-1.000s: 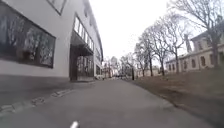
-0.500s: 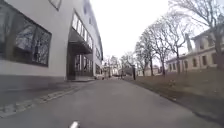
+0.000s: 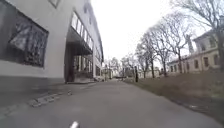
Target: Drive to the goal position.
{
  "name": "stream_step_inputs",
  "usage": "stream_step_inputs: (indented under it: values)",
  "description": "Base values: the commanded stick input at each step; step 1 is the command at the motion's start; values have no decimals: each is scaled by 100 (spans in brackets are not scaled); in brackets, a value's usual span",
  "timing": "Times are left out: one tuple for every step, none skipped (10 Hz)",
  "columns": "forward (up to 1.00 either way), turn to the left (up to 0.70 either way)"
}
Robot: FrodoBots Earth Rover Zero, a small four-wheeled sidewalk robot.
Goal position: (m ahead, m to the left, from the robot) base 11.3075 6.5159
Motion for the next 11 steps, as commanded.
stream_step_inputs:
  values:
    - [100,0]
    - [100,0]
    - [100,0]
    - [100,0]
    - [100,0]
    - [100,0]
    - [100,0]
    - [100,0]
    - [100,0]
    - [100,0]
    - [100,0]
